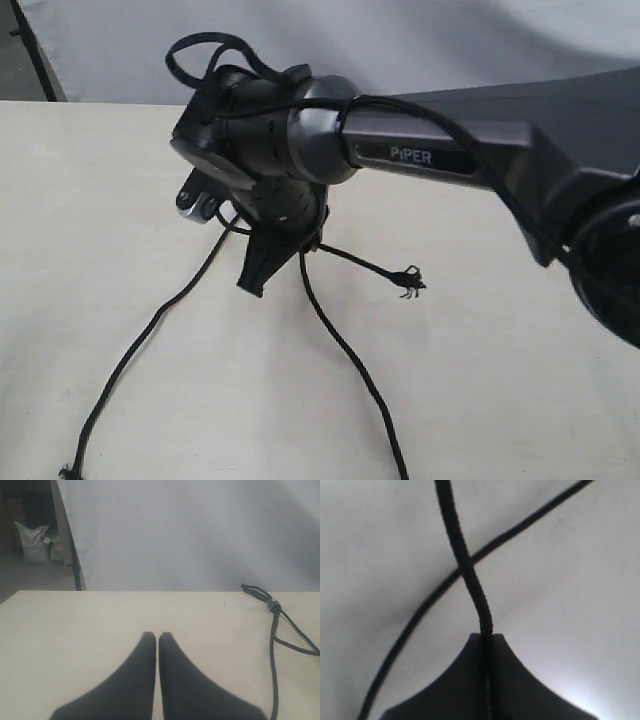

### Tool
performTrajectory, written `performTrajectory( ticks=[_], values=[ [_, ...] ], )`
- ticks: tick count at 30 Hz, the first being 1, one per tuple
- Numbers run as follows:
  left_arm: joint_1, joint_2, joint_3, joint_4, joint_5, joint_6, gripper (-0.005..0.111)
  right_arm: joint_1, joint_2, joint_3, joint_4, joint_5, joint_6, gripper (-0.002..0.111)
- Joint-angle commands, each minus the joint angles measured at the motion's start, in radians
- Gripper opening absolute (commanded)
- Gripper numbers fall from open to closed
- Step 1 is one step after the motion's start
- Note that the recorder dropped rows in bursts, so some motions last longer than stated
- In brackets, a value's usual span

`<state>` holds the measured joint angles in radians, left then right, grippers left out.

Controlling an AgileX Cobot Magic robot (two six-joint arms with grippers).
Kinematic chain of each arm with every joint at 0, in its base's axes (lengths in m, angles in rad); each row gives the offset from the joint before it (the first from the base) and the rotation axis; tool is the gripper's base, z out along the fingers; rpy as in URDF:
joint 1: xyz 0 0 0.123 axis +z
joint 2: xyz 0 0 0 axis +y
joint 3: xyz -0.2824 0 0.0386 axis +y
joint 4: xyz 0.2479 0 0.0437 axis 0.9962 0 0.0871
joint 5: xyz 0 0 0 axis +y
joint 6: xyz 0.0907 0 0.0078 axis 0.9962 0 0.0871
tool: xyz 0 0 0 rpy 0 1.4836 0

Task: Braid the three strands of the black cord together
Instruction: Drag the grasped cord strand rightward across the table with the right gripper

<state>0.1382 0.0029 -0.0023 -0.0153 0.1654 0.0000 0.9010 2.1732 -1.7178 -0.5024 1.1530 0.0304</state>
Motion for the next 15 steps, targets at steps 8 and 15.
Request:
performTrajectory(
  ticks=[8,15],
  values=[
    [0.002,-0.003,0.002,0.005,0.000,0.000,0.003,-0.303,-0.004,0.051,0.237,0.024,-0.091,-0.001],
    [0.002,-0.003,0.002,0.005,0.000,0.000,0.003,-0.418,-0.004,0.200,0.336,-0.053,-0.126,-0.001]
  ],
)
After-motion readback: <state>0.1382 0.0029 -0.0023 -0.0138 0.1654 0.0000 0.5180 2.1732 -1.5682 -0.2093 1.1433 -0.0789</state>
